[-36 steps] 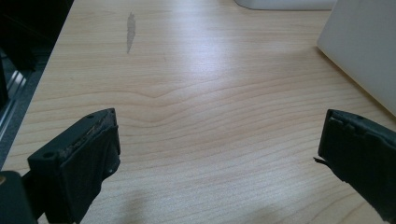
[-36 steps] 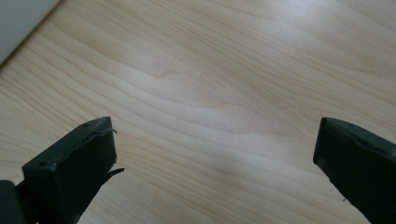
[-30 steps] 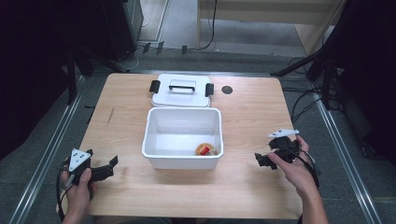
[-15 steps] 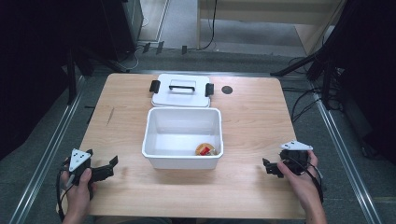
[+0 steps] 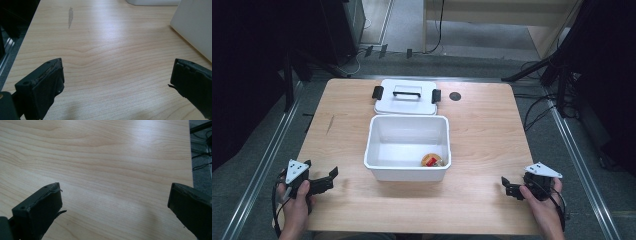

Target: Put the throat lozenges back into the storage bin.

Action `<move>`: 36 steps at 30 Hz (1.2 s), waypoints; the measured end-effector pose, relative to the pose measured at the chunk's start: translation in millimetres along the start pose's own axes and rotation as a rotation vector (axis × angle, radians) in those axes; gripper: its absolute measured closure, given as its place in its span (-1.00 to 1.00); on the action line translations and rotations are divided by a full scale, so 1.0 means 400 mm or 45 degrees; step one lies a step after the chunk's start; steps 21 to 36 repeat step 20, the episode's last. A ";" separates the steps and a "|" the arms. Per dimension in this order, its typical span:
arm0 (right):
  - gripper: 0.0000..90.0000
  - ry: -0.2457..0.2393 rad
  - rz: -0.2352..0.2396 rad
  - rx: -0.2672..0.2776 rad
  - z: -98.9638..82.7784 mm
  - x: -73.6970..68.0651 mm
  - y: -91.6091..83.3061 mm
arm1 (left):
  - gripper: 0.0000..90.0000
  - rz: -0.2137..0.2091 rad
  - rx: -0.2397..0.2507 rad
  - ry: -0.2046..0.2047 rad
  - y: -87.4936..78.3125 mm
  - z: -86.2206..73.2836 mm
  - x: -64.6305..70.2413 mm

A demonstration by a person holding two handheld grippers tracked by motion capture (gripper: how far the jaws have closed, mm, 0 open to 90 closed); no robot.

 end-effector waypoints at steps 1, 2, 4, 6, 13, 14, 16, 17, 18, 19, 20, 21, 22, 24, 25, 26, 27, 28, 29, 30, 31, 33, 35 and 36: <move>-1.00 0.004 -0.003 0.006 -0.002 0.001 -0.003 | -1.00 0.000 0.000 0.001 0.000 0.000 0.000; -1.00 0.010 -0.001 0.011 -0.006 0.003 -0.006 | -1.00 0.000 0.000 0.000 0.000 0.000 0.000; -1.00 0.021 -0.005 0.029 -0.012 0.008 -0.013 | -1.00 0.000 -0.002 0.000 0.000 0.000 0.000; -1.00 0.031 -0.012 0.047 -0.018 0.014 -0.021 | -1.00 0.000 -0.002 0.000 0.000 0.000 0.000; -1.00 0.103 -0.002 0.115 -0.040 0.029 -0.036 | -1.00 0.000 -0.004 0.003 0.001 -0.001 0.001; -1.00 0.115 -0.005 0.121 -0.041 0.029 -0.038 | -1.00 0.000 -0.005 0.003 0.001 -0.001 0.001; -1.00 0.129 0.005 0.140 -0.039 0.029 -0.042 | -1.00 -0.001 -0.005 0.003 0.001 -0.001 0.001; -1.00 0.131 0.008 0.141 -0.040 0.029 -0.041 | -1.00 -0.001 -0.007 0.003 0.001 -0.001 0.001; -1.00 0.134 0.007 0.141 -0.041 0.030 -0.042 | -1.00 -0.002 -0.008 0.003 0.001 -0.001 0.001; -1.00 0.134 0.006 0.147 -0.040 0.030 -0.042 | -1.00 -0.002 -0.007 0.002 0.002 -0.001 0.001; -1.00 0.136 0.009 0.152 -0.039 0.030 -0.043 | -1.00 -0.003 -0.009 0.002 0.002 -0.001 0.001; -1.00 0.136 0.009 0.152 -0.039 0.030 -0.043 | -1.00 -0.003 -0.009 0.002 0.002 -0.001 0.001; -1.00 0.136 0.009 0.152 -0.039 0.030 -0.043 | -1.00 -0.003 -0.009 0.002 0.002 -0.001 0.001; -1.00 0.136 0.009 0.152 -0.039 0.030 -0.043 | -1.00 -0.003 -0.009 0.002 0.002 -0.001 0.001; -1.00 0.136 0.009 0.152 -0.039 0.030 -0.043 | -1.00 -0.003 -0.009 0.002 0.002 -0.001 0.001; -1.00 0.136 0.009 0.152 -0.039 0.030 -0.043 | -1.00 -0.003 -0.009 0.002 0.002 -0.001 0.001; -1.00 0.136 0.009 0.152 -0.039 0.030 -0.043 | -1.00 -0.003 -0.009 0.002 0.002 -0.001 0.001; -1.00 0.136 0.009 0.152 -0.039 0.030 -0.043 | -1.00 -0.003 -0.009 0.002 0.002 -0.001 0.001; -1.00 0.136 0.009 0.152 -0.039 0.030 -0.043 | -1.00 -0.003 -0.009 0.002 0.002 -0.001 0.001; -1.00 0.136 0.009 0.152 -0.039 0.030 -0.043 | -1.00 -0.003 -0.009 0.002 0.002 -0.001 0.001; -1.00 0.136 0.009 0.152 -0.039 0.030 -0.043 | -1.00 -0.003 -0.009 0.002 0.002 -0.001 0.001; -1.00 0.136 0.009 0.152 -0.039 0.030 -0.043 | -1.00 -0.003 -0.009 0.002 0.002 -0.001 0.001; -1.00 0.136 0.009 0.152 -0.039 0.030 -0.043 | -1.00 -0.003 -0.009 0.002 0.002 -0.001 0.001; -1.00 0.136 0.009 0.152 -0.039 0.030 -0.043 | -1.00 -0.003 -0.009 0.002 0.002 -0.001 0.001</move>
Point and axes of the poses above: each handheld gripper's, and its own axes: y roughly forward along the jaws, z roughly out of its top, x roughly to its right, the point moved 10 cm from there along y, roughly forward along the jaws, and after that the axes turned 4 degrees about -y, right-handed, at the moved point
